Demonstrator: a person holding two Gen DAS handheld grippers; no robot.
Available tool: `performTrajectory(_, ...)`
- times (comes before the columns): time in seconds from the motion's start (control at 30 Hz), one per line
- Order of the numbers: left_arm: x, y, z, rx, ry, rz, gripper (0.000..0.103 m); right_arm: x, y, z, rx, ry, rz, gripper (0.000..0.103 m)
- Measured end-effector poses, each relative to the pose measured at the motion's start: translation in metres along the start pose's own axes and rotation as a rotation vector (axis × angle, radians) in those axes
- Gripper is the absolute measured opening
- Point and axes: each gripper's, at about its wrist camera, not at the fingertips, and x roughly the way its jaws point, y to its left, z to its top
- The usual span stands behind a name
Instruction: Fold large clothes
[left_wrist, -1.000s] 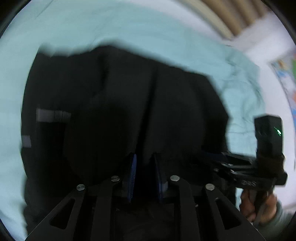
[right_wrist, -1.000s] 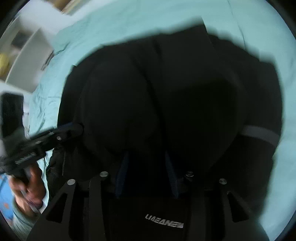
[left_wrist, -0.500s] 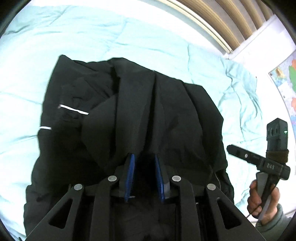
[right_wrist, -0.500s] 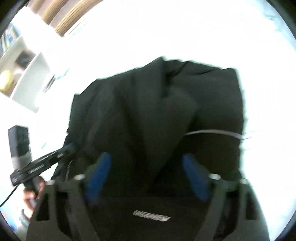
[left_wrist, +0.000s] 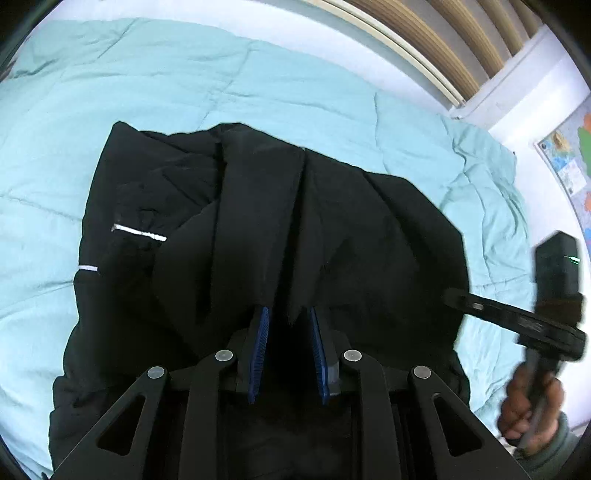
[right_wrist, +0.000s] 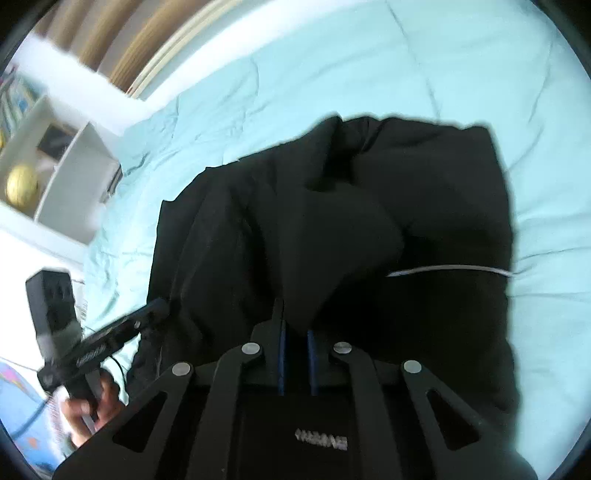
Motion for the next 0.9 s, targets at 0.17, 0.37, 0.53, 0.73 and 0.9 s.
performTrajectory(0.17,0.037,0.014,-0.009,-0.039,0.106,0.034,0.027,0.012,-0.015,-0.027,0.039,0.064,-0.054,0.011)
performTrajectory(0.37,0.030,0.015,-0.008,-0.052,0.100,0.022,0.027,0.043,-0.023,-0.031,0.021,0.141,-0.097,0.011)
performTrajectory(0.53,-0.014,-0.001,-0.012,-0.010,0.026,-0.019,0.027,0.003,0.010,-0.015,-0.092,0.072,-0.112,0.038)
performTrajectory(0.73,-0.030,-0.029,-0.004,0.041,-0.039,-0.085,0.046,-0.002,0.056,-0.001,-0.198,-0.017,-0.121,0.054)
performTrajectory(0.9,0.043,-0.023,-0.011,0.060,0.140,0.051,0.047,0.076,0.041,-0.007,-0.217,0.130,-0.204,0.054)
